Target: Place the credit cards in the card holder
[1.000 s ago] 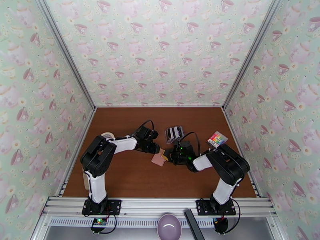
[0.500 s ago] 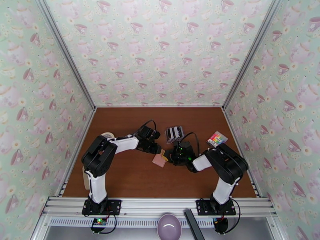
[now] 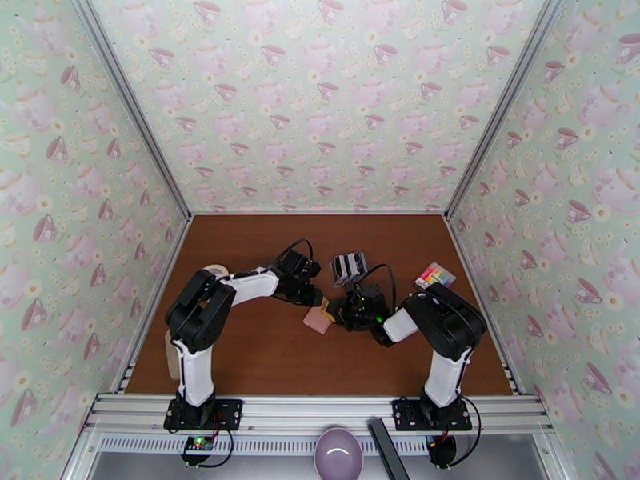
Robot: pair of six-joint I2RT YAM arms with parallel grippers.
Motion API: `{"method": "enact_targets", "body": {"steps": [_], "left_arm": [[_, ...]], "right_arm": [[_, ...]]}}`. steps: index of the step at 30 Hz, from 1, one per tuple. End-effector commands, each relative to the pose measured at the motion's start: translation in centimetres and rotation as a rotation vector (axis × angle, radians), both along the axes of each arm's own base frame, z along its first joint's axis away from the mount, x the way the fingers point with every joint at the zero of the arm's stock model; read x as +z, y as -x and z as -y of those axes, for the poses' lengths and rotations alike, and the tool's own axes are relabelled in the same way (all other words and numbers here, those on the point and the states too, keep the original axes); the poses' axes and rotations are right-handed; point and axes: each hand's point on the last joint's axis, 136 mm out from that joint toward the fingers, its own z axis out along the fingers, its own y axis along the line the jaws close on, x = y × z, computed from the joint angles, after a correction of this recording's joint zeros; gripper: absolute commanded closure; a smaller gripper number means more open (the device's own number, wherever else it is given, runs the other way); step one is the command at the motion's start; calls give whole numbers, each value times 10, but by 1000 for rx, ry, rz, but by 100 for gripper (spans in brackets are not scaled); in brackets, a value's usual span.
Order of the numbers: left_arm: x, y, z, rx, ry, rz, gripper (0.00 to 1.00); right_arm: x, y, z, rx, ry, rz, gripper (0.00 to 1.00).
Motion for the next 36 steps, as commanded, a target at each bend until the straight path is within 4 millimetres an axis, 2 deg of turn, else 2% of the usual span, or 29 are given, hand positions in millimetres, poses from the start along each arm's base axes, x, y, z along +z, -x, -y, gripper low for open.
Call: {"method": "enact_targets", "body": {"steps": [1, 6, 14, 19, 28, 36], "left_arm": [[-4, 0, 10, -18, -2, -2, 69], [-8, 1, 15, -23, -10, -13, 69], [-16, 2, 7, -3, -36, -19, 69], [-15, 2, 6, -12, -43, -14, 69], [-13, 2, 6, -10, -39, -10, 69], [-14, 1, 7, -12, -36, -11, 69]], "right_arm": [[-30, 21, 6, 34, 55, -104, 94], [-39, 27, 8, 68, 101, -123, 95], [0, 14, 15, 22, 42, -46, 93], [9, 11, 19, 1, 32, -35, 93], [-11, 10, 28, -19, 107, -68, 90], [-8, 6, 34, -34, 103, -67, 89]]}}
